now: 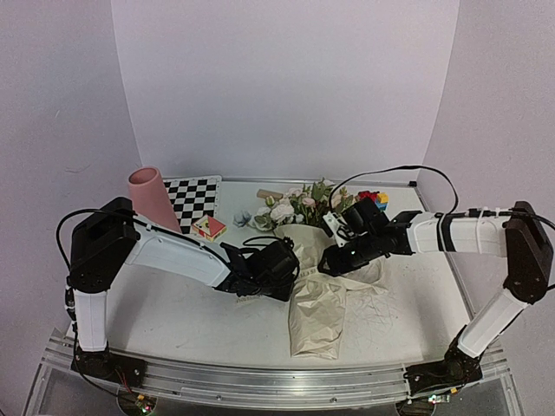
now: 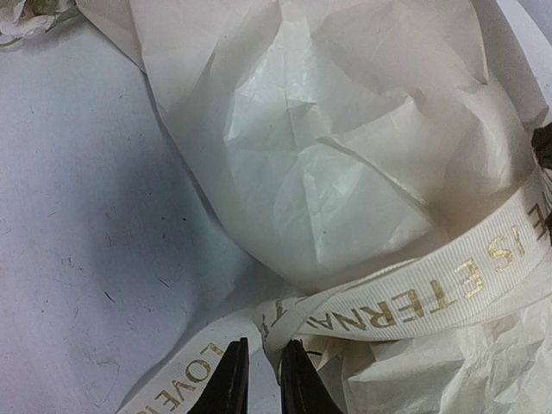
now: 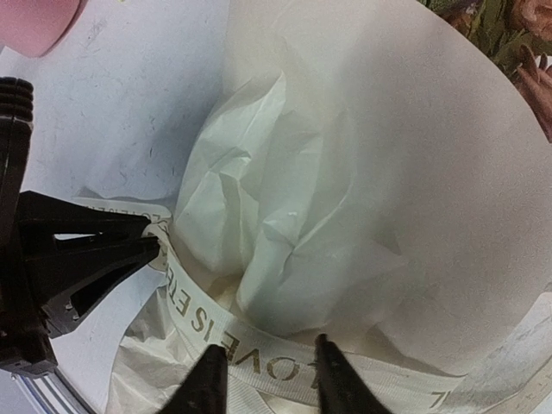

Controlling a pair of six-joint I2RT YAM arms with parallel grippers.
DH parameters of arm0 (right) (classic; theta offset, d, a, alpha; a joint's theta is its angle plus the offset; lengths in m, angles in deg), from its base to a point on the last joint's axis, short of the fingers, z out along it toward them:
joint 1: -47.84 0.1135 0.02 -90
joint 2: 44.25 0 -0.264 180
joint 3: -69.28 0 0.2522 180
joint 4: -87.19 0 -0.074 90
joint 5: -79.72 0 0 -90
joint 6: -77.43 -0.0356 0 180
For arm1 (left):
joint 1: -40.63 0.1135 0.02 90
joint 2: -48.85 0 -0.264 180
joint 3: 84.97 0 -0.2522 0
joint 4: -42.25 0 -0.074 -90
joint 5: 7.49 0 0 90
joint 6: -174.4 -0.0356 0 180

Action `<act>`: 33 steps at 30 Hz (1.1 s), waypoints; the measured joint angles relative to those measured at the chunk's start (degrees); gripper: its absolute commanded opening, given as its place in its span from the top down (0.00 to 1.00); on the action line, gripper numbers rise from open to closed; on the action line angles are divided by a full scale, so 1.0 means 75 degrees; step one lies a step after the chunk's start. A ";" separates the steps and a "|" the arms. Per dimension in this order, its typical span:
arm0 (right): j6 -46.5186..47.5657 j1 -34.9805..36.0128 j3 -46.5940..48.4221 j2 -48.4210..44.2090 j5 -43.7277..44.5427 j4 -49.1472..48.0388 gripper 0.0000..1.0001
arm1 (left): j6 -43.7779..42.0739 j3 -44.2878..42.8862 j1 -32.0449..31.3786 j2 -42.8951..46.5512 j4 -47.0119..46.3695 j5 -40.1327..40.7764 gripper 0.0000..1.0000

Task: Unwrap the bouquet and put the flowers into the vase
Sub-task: Untie the ribbon from the wrapping paper.

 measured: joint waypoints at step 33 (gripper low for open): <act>-0.0204 0.0050 0.0117 0.0298 0.0252 0.0065 0.91 | -0.0051 -0.0003 0.0000 0.0000 0.0000 0.0006 0.85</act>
